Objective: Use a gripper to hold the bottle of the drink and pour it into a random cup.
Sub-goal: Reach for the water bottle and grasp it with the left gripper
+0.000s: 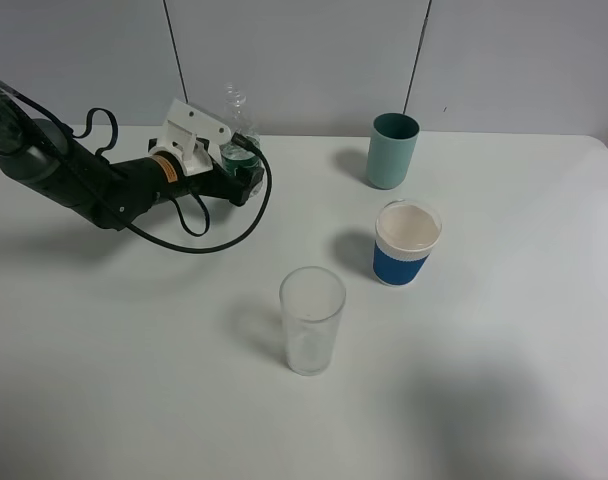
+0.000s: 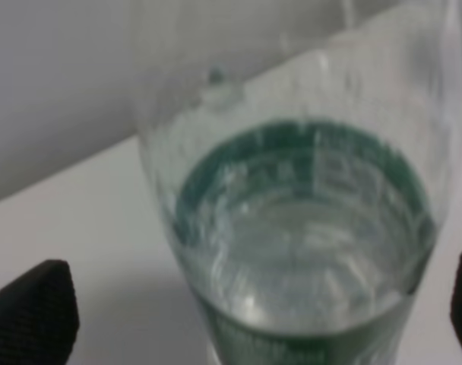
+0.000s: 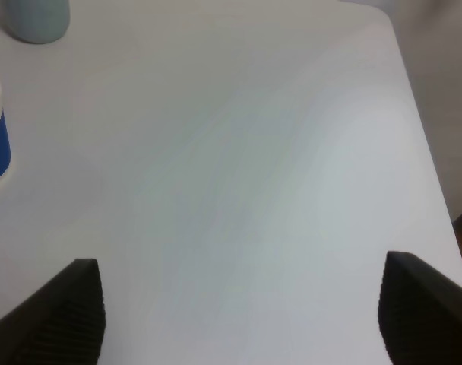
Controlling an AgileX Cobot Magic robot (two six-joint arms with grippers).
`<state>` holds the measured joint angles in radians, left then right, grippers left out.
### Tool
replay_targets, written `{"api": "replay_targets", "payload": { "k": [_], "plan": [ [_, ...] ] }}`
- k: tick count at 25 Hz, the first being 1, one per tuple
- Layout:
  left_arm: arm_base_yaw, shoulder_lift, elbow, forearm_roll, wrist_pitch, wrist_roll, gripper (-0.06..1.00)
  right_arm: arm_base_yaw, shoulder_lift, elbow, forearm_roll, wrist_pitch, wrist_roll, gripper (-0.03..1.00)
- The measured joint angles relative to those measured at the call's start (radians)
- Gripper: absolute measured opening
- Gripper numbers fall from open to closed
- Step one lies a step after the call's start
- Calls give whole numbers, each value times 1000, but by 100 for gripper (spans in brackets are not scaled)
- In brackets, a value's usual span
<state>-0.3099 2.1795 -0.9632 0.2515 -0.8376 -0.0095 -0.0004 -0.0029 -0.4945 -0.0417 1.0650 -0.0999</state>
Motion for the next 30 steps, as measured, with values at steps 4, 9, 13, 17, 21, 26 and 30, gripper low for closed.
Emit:
{"api": "replay_targets", "payload": {
  "k": [4,9,13,17,21,26,30],
  "plan": [
    [0,13,-1,0,-64,-38,100,0,0,0,0,0,0,74],
    [0,46,-37,3,-78,-65,100,0,0,0,0,0,0,74],
    [0,66,-83,28,-80,-102,100,0,0,0,0,0,0,74],
    [0,83,-106,39,-82,-167,100,0,0,0,0,0,0,74],
    [0,90,-107,43,-82,-191,98,0,0,0,0,0,0,74],
    [0,105,-107,61,-73,-194,55,0,0,0,0,0,0,74],
    [-6,105,-107,56,-71,-194,46,0,0,0,0,0,0,74]
  ]
}}
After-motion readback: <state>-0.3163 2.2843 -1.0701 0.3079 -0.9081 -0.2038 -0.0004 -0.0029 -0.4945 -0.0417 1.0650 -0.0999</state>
